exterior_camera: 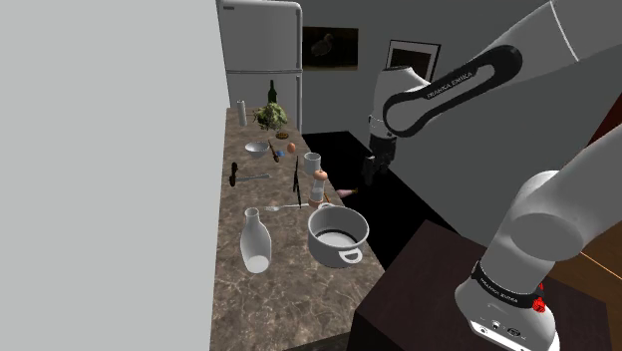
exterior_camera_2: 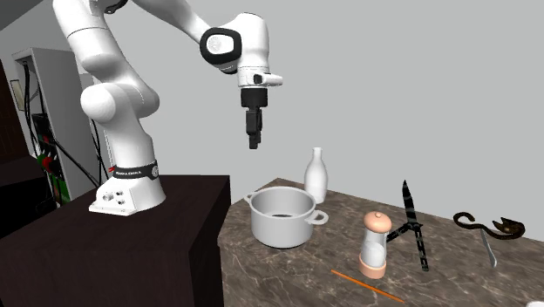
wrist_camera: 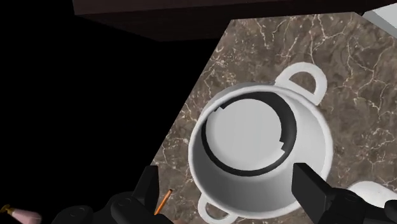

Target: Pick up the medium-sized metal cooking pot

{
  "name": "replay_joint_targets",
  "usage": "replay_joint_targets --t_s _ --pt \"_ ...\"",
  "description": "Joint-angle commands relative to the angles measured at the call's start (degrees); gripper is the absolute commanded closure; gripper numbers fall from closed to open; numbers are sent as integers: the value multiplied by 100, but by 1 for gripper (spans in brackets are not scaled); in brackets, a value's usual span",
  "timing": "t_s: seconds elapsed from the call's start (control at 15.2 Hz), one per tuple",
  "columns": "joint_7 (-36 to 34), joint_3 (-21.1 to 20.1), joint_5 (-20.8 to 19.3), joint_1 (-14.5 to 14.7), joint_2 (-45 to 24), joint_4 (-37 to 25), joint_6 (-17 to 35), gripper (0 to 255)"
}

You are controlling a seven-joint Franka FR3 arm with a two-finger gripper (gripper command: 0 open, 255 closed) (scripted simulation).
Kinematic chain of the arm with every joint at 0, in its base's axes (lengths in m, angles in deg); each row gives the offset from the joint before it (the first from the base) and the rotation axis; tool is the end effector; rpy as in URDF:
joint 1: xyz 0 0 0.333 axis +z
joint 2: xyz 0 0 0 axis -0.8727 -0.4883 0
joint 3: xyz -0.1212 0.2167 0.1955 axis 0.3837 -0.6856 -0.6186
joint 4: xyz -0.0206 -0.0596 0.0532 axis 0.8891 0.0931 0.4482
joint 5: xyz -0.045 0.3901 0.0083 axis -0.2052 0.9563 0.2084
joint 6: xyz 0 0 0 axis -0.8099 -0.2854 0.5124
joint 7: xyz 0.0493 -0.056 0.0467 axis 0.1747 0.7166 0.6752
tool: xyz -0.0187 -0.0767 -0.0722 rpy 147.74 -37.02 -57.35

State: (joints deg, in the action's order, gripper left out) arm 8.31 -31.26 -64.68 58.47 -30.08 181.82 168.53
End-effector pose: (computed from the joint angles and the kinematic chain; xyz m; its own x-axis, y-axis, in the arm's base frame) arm 0.3953 -0.0418 0.3689 0.9991 -0.0385 0.0149 -0.0392 -0.9977 0.0551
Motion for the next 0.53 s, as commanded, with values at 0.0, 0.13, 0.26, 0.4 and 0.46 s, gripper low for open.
replay_joint_targets --t_s 0.0,0.13,0.26,0.4,0.46 --pt "66 86 21 -26 -442 -3 459 0" --pt "141 161 73 -38 -919 -62 883 0" --pt "237 230 159 -42 -1413 -157 1285 0" --pt "362 285 289 -45 -1918 -288 1661 0" --pt "437 303 372 -51 -2173 -366 1837 0"
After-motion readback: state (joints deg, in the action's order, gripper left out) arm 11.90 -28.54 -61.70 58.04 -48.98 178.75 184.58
